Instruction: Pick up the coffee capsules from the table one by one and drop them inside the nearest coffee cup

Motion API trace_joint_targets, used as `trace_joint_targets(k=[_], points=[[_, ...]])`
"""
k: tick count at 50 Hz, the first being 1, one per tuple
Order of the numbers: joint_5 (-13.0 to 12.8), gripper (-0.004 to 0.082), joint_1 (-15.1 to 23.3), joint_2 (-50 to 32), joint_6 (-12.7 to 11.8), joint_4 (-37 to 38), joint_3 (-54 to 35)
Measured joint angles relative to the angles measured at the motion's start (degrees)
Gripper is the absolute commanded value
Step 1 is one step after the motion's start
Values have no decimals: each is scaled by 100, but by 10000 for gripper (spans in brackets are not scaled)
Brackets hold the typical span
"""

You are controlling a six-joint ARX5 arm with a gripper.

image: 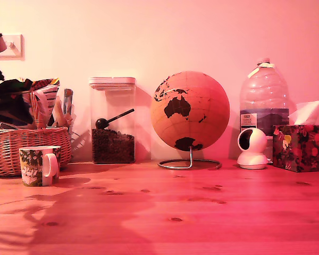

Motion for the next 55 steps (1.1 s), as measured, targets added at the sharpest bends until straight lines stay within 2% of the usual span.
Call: trace_joint_targets(k=[15, 20, 27, 44, 55], points=[[-179, 145, 0, 0, 2, -90, -4], [-201, 145, 0, 0, 2, -262, -4], [-382, 145, -4, 0, 2, -616, 72], [-448, 145, -7, 35, 2, -1287, 986], [-448, 145, -37, 647, 2, -2057, 1766]])
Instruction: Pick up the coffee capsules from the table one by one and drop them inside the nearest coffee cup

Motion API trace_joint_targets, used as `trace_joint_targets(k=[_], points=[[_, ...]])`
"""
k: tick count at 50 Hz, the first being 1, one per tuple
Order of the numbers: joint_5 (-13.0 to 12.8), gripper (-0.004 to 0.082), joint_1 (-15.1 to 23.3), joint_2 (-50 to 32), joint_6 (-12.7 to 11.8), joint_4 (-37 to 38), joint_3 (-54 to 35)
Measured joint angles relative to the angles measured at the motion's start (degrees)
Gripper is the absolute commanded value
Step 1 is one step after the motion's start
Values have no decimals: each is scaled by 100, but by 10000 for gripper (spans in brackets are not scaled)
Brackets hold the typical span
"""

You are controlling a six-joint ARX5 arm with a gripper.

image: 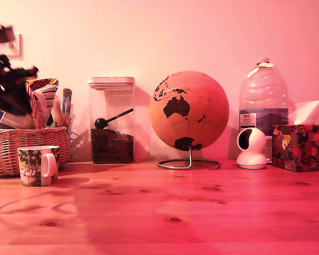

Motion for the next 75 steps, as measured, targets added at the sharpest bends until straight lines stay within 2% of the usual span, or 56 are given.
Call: trace_joint_targets(k=[12, 30, 38, 70, 73, 75], points=[[-2, 145, -74, 669, 0, -881, 885], [-2, 145, -136, 1602, -4, -1631, 1939], [-17, 145, -149, 1878, -4, -1668, 2063], [-31, 151, -157, 1882, -4, -1687, 2079], [-50, 184, -157, 1882, -4, -1687, 2079], [-83, 256, -155, 1882, -4, -1687, 2079]])
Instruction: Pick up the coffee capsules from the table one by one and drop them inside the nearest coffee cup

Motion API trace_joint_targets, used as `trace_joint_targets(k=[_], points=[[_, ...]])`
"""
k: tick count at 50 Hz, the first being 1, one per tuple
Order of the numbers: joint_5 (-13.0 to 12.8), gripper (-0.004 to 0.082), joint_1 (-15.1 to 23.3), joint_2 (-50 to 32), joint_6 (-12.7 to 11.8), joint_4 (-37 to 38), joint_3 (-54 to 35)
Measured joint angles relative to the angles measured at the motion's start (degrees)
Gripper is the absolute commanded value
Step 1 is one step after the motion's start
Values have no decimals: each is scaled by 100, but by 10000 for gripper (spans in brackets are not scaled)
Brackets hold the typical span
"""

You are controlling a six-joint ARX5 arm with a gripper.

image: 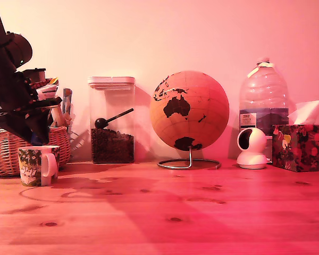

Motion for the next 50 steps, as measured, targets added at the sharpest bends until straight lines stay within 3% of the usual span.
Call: trace_joint_targets(k=[5, 8, 26, 29, 33, 42, 43, 50], points=[[-33, 646, 15, 0, 0, 0, 0], [-77, 803, 15, 0, 0, 0, 0], [-96, 775, 42, 0, -2, -66, 9], [-96, 734, 42, -17, -2, -151, 9], [-94, 586, 42, -122, 0, -337, 9], [76, -4, 42, -796, 0, -658, 9], [129, -34, 42, -881, 0, -678, 9], [378, -14, 42, -1451, -2, -660, 9]])
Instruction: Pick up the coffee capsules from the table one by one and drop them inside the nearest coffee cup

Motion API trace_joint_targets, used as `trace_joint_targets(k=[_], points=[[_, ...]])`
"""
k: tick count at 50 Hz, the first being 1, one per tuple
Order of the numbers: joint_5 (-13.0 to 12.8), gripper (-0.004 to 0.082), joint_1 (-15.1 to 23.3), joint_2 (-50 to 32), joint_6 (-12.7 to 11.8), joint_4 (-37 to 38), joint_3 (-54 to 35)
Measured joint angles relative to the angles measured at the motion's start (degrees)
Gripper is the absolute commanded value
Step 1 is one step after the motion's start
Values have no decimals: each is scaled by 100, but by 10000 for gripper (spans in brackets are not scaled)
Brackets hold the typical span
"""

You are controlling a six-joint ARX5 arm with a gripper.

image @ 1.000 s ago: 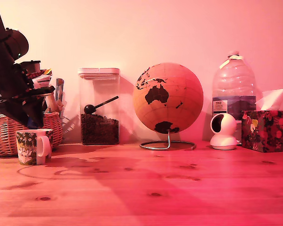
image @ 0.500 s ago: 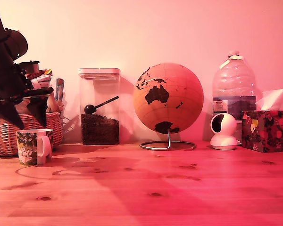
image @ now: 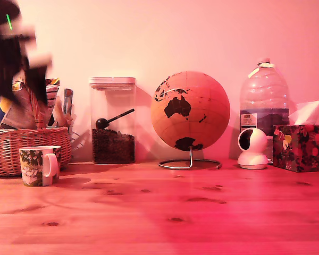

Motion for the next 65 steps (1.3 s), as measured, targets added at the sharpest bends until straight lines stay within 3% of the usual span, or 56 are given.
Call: trace_joint_targets(k=[8, 25, 33, 38, 44, 45, 65], points=[[4, -14, 0, -538, 0, 407, -417], [4, -14, 0, -1867, -28, 1711, -2820], [4, -14, 0, -2520, -186, 2433, -3646], [4, -14, 0, -2861, -417, 2876, -4083], [4, -14, 0, -3222, -431, 3366, -4682], [2, -14, 0, -3285, -538, 3414, -4791], [-297, -14, -2, -5117, -614, 3818, -6658]])
